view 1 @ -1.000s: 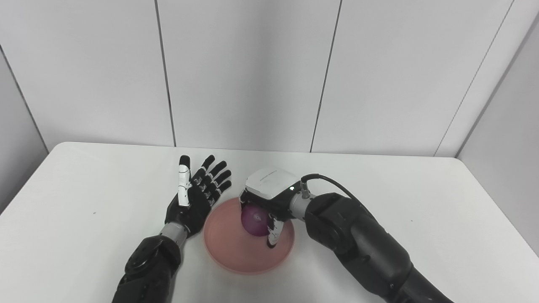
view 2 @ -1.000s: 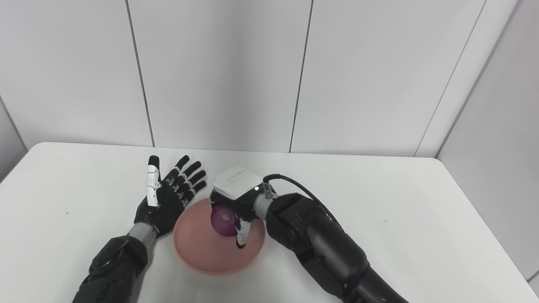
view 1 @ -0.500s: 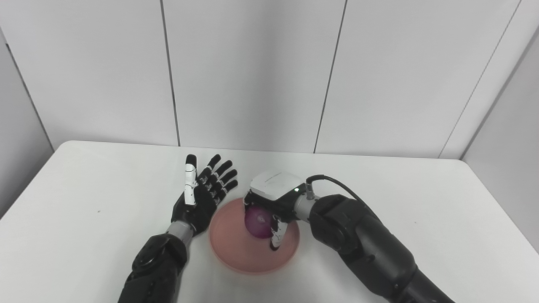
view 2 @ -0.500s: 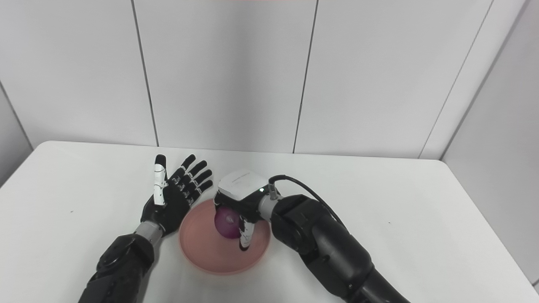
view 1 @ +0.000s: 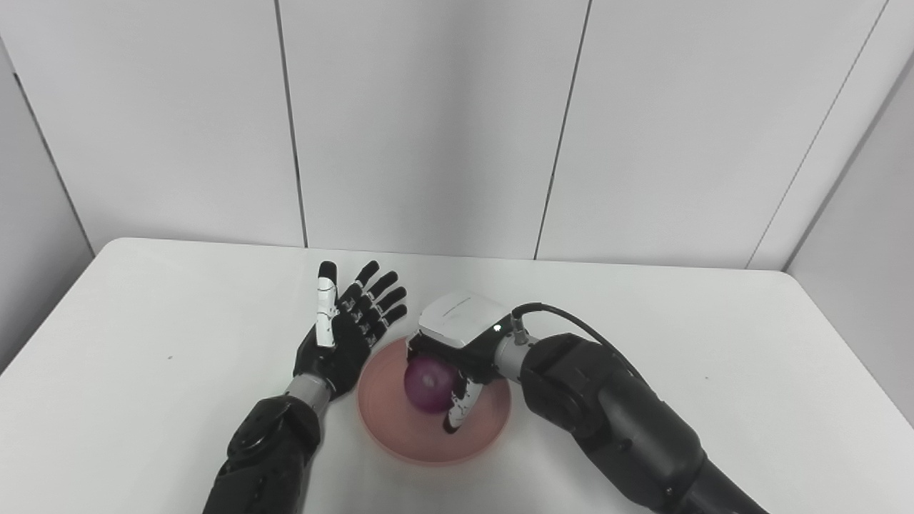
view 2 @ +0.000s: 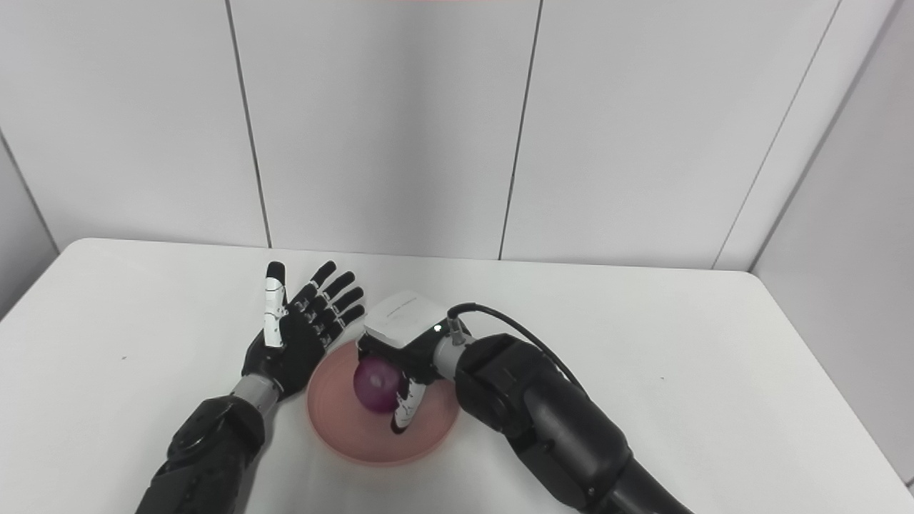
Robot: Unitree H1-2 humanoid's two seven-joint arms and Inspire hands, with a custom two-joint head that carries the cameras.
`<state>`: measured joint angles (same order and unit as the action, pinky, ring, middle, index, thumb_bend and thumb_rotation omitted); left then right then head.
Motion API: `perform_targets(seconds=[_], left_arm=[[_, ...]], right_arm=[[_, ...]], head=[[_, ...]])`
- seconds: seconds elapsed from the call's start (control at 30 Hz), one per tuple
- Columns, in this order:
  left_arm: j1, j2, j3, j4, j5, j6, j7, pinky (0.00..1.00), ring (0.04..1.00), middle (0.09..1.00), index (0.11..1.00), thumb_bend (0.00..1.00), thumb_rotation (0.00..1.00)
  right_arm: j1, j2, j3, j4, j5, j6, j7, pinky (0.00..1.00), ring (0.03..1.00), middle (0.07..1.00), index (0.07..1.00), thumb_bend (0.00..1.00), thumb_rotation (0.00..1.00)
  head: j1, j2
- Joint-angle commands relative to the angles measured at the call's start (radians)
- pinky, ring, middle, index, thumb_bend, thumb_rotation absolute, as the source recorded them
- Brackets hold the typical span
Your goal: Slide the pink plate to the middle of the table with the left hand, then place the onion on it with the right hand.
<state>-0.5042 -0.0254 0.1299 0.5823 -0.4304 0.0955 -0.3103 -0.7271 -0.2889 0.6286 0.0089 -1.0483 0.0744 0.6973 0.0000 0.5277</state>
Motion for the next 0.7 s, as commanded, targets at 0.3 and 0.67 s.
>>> perform_targets(seconds=[0.3,0.67], left_arm=[[0.060,-0.008,-0.011,0.083,0.036,0.081,0.051,0.91,0.898,0.926,0.956,0.78,1.00],[0.061,-0.003,-0.010,0.090,0.037,0.074,0.048,0.90,0.892,0.918,0.947,0.78,1.00]], right_arm=[[-0.042,-0.006,-0.036,-0.043,-0.007,-0.011,0.001,0.52,0.724,0.816,0.734,1.00,0.42],[-0.062,-0.013,-0.115,-0.091,0.055,-0.019,-0.015,0.53,0.736,0.818,0.732,0.98,0.45]], head=[[-0.001,-0.004],[-0.012,-0.007]])
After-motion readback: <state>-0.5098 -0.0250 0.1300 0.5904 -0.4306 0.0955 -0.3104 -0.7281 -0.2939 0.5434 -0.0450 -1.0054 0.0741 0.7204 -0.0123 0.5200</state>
